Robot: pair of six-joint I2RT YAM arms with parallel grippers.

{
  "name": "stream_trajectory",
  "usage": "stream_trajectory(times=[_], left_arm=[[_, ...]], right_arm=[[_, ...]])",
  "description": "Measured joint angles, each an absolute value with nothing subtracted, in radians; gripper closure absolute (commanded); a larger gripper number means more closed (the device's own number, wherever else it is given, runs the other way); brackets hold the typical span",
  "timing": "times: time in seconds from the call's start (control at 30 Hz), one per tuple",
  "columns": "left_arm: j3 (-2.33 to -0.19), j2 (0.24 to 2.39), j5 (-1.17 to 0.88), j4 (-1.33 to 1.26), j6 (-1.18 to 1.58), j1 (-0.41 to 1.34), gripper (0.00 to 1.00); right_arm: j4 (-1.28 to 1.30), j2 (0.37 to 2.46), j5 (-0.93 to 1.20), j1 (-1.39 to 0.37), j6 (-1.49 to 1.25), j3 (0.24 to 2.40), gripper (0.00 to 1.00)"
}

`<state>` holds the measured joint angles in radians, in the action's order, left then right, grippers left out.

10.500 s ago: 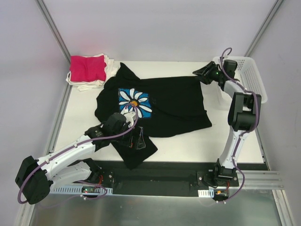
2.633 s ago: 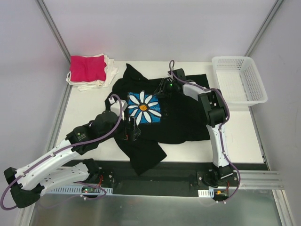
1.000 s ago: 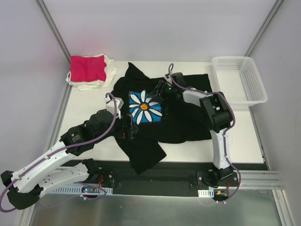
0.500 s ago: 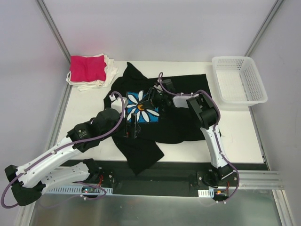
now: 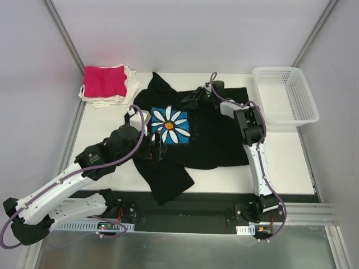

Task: Fold and stack the t-shirts
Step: Flatten out the tshirt

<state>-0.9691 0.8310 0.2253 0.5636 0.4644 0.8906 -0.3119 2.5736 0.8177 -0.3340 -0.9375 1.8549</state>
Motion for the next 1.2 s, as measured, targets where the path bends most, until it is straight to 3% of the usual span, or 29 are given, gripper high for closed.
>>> stream_trajectory(times=[0.3,0.8,1.2], left_arm=[[-0.972,0.831,0.245,0.566,0.452,0.891,0.01],[-0.972,0.783,0.245,0.566,0.453,0.89,0.01],[-0.972,0.783,0.245,0.566,0.453,0.89,0.01]], right_arm=[[-0.159,2.684,0.785,-0.211,-0.906,2.098,0.53],[-0.069,2.82,0.727,-0.171,-0.901,2.366,0.53],[-0.07,2.856,0.608,-0.06,-0.918,2.442,0.53]])
